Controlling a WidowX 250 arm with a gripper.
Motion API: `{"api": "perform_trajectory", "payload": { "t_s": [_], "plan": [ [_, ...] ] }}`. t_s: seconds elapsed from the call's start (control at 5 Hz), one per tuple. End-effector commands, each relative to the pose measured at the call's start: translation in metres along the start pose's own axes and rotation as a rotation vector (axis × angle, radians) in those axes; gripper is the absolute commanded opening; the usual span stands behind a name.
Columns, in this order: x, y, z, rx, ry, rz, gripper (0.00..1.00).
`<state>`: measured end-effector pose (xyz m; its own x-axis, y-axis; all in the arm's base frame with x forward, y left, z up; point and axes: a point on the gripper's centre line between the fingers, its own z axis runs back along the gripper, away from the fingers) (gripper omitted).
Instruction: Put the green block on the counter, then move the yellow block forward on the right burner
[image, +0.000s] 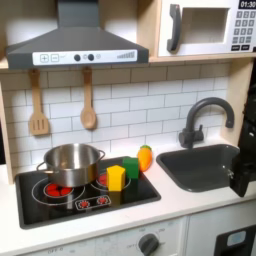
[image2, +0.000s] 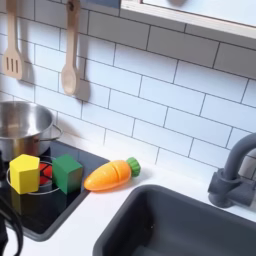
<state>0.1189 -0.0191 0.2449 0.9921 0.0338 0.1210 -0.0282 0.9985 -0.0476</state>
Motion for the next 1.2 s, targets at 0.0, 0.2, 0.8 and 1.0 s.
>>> {"api": "perform_trajectory", "payload": {
  "t_s": [0.0, 0.2, 0.8, 1.0],
  "plan": [
    [0.0, 0.0, 0.0, 0.0, -0.002, 0.0, 1.0],
    [0.013, 0.001, -0.007, 0.002, -0.011, 0.047, 1.0],
    [0.051, 0.021, -0.022, 0.009, -0.053, 0.22, 1.0],
    [0.064, 0.03, -0.03, 0.015, -0.045, 0.264, 1.0]
  ]
}}
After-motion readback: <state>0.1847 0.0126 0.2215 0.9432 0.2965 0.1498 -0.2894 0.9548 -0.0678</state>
